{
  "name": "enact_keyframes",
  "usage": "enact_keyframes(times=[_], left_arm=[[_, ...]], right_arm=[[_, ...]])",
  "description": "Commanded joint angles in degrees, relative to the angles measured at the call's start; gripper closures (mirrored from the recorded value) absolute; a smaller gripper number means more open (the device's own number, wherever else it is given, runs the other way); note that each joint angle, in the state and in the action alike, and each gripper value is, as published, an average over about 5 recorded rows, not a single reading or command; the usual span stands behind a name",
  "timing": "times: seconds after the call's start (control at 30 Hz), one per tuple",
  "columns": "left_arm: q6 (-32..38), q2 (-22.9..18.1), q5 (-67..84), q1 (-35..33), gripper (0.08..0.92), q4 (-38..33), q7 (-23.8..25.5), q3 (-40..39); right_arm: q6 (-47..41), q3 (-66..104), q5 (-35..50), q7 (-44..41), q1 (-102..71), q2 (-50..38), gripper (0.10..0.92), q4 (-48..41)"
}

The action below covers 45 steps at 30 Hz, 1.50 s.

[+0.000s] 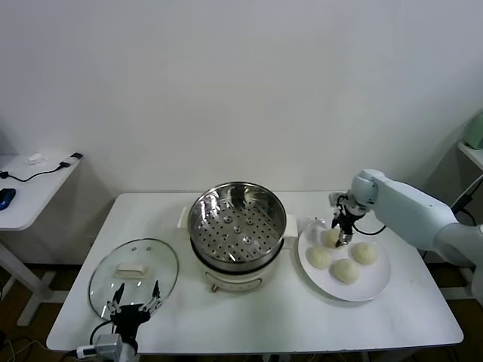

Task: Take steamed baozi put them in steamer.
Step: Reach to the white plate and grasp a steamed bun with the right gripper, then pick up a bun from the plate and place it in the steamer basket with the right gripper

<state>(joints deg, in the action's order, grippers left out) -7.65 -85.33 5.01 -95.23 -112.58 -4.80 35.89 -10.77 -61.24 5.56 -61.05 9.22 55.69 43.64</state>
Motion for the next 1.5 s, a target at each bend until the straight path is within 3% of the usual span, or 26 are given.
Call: enact_keyframes(times=[0.03,0.33,0.53,0.73,0.87,1.0,1.23,1.5], left_arm=[[-0.2,-0.1,-0.2,0.0,0.177,0.0,-0.1,-0.1],[-0.6,-0.1,-0.7,0.1,0.177,-0.6,0.0,-0.7],[-0.7,-0.2,-0.9,0.0,0.177,-1.3,0.0,-1.3],[-0.8,0.0,-0.9,-0.2,0.177,-2.1,-0.1,-1.4],[-0.9,0.0,-0.9,-0.4,0.177,-2.6,-0.2,-1.6],[-1.1,0.1,-1.1,-0.5,0.177,-2.8,-0.2,-1.6],[-1.4,0.2,-1.3,-0.3,0.177,-2.4,-0.3,-1.4],[-1.6,0.1,-1.4,0.3,0.177,-1.5,-0.6,-1.2]], right_arm=[[-0.1,-0.5,0.2,-0.7,1.2,0.0,0.359,1.2],[4.5,-12.6,5.4,-5.7,22.3,-3.1,0.358,15.5],[8.6,-19.2,10.5,-8.4,39.5,1.1,0.356,28.4],[13.6,-17.4,9.4,-6.2,43.6,8.0,0.356,39.1],[19.7,-17.5,4.1,-3.4,41.3,11.4,0.355,44.0],[26.3,-19.2,-4.8,0.0,37.4,13.4,0.355,43.5],[37.7,-16.6,-26.4,5.2,25.1,16.4,0.355,31.7],[41.6,-12.6,-33.6,8.6,17.3,19.5,0.355,21.2]])
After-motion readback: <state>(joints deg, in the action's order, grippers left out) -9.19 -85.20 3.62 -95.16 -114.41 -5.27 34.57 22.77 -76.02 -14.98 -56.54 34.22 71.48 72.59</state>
